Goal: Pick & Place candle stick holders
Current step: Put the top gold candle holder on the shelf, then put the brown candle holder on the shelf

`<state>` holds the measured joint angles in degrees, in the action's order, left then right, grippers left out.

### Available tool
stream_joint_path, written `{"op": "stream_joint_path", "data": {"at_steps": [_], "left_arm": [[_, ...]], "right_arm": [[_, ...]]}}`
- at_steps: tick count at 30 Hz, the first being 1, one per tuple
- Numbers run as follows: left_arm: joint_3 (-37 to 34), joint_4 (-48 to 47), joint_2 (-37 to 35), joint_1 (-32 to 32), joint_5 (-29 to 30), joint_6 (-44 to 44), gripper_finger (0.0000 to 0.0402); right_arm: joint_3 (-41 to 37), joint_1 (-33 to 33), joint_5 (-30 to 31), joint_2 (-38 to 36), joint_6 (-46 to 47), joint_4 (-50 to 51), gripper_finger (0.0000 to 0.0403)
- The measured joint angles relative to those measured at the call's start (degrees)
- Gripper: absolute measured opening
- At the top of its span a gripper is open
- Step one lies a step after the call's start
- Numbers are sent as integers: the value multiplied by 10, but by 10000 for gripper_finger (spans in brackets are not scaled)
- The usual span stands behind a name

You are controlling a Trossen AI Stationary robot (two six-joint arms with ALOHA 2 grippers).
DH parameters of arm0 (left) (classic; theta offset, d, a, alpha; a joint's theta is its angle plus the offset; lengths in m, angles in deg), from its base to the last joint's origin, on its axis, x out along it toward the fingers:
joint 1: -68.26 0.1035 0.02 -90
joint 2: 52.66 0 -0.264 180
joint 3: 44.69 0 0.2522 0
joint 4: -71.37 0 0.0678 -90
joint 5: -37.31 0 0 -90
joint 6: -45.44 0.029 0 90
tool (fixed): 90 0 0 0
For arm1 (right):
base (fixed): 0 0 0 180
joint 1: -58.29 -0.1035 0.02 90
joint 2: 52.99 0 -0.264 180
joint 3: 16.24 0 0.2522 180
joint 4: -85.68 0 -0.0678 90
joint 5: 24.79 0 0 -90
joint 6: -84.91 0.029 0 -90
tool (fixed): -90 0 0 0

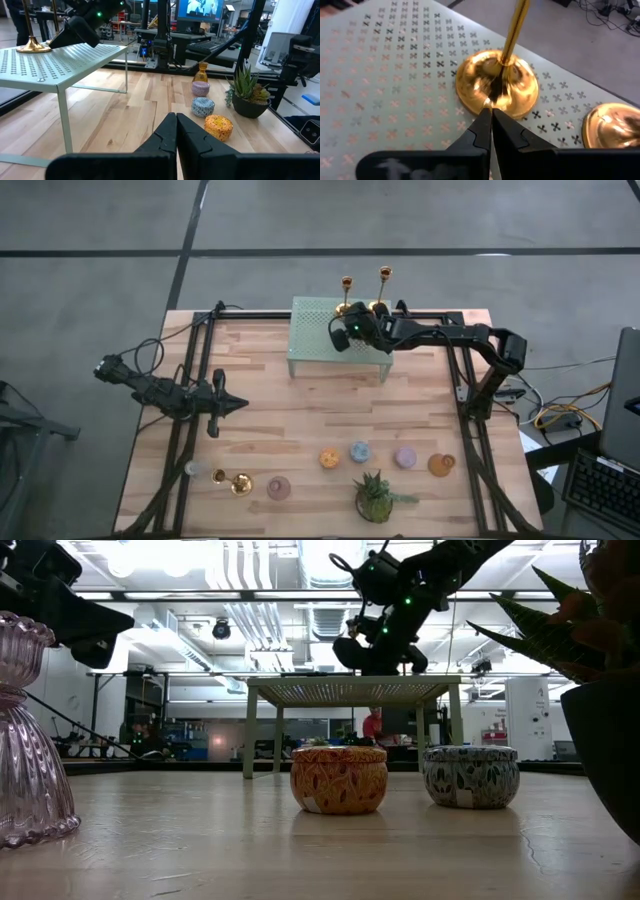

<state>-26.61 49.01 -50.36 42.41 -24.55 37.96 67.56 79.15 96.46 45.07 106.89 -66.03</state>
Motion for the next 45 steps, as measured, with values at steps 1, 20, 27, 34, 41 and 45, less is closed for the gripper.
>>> {"op": "stream_joint_path", "data": {"at_steps": [1, 20, 27, 34, 41, 45], "left_arm": [[0, 0, 0, 0, 0, 0, 5], [0, 0, 0, 0, 0, 0, 5], [0, 0, 0, 0, 0, 0, 5], [0, 0, 0, 0, 0, 0, 5], [0, 0, 0, 0, 0, 0, 5], [0, 0, 0, 0, 0, 0, 5]], "right_arm": [[0, 0, 0, 0, -1, -3, 8], [-1, -94, -61, -91, -72, 84, 8], [-1, -186, -136, -182, -73, 229, 8], [-1, -290, -134, -271, 71, 344, 8], [-1, -389, -192, -302, 183, 416, 8], [-1, -448, -221, -300, 270, 475, 9]]}}
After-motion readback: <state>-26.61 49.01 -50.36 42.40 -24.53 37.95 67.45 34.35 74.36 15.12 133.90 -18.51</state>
